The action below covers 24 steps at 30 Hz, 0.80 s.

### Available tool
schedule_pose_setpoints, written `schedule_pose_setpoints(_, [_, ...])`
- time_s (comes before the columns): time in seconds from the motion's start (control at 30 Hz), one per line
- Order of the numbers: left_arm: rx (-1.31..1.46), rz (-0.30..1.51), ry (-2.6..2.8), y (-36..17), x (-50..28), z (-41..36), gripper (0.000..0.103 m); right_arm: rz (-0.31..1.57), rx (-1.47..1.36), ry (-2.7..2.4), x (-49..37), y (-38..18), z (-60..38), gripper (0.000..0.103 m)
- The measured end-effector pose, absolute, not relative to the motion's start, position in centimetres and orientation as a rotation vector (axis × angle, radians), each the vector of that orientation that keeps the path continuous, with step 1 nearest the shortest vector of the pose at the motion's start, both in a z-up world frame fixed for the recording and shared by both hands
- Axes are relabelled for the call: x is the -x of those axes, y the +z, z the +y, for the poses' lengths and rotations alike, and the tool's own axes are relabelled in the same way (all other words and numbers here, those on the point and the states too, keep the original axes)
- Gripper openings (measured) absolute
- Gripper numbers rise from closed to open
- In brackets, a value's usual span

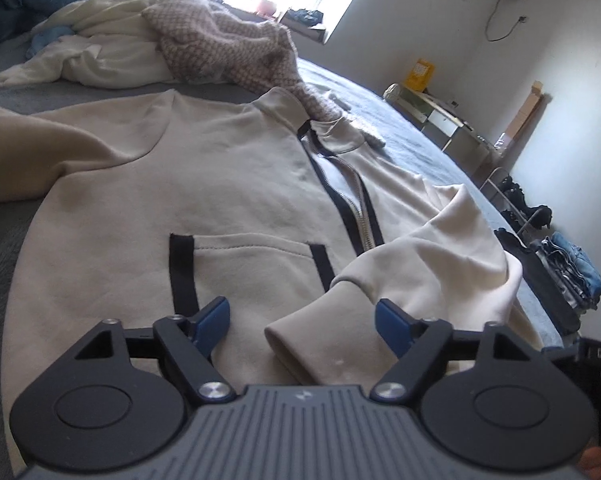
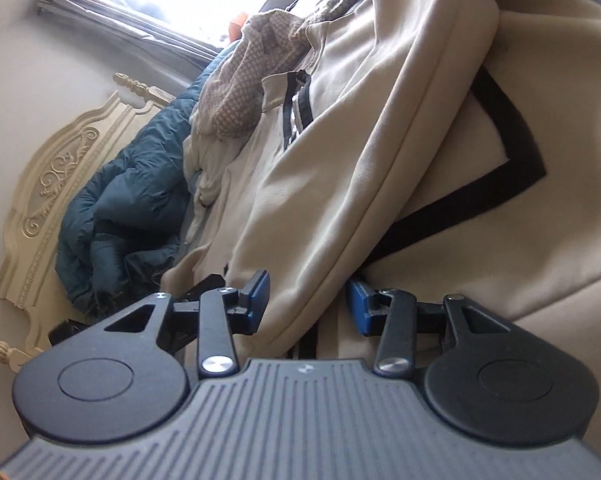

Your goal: Fold clothes

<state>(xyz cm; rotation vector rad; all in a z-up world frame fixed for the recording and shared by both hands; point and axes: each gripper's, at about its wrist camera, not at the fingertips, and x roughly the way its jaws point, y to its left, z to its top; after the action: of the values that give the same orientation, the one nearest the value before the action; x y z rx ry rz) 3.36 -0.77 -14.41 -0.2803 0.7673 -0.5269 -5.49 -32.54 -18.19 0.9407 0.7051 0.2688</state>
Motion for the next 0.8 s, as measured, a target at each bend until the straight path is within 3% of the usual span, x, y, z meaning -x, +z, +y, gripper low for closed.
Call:
schedule_pose_setpoints(0.13, [0.278, 0.744, -0.529, -14.4, -2.9, -0.9, 0.040, 0.696, -0.931, 0.270, 5.1, -18.2, -32.3, 0.034])
schedule_pose_setpoints(0.23, [0.321, 0.728, -0.535, -13.9, -2.4, -0.4, 0.015, 0.696, -0.928, 0.266, 4.9, -18.3, -32.0, 0.014])
schedule_pose_setpoints(0.27, [0.343, 0.720, -0.546, -13.6, -2.2, -0.1, 0.012, 0.694, -0.925, 0.262, 4.8, -18.3, -31.9, 0.010])
schedule_pose_setpoints(0.5, [0.394, 0.617, -0.585, -9.8, 0.3, 1.3, 0.008, 0.619, -0.877, 0.310, 6.1, -15.6, -31.1, 0.004])
schedule_pose_setpoints(0.8, [0.355, 0.715, -0.506, -11.0, 0.8, 2.9, 0.008, 0.680, -0.892, 0.338, 6.3, -16.3, -30.1, 0.004])
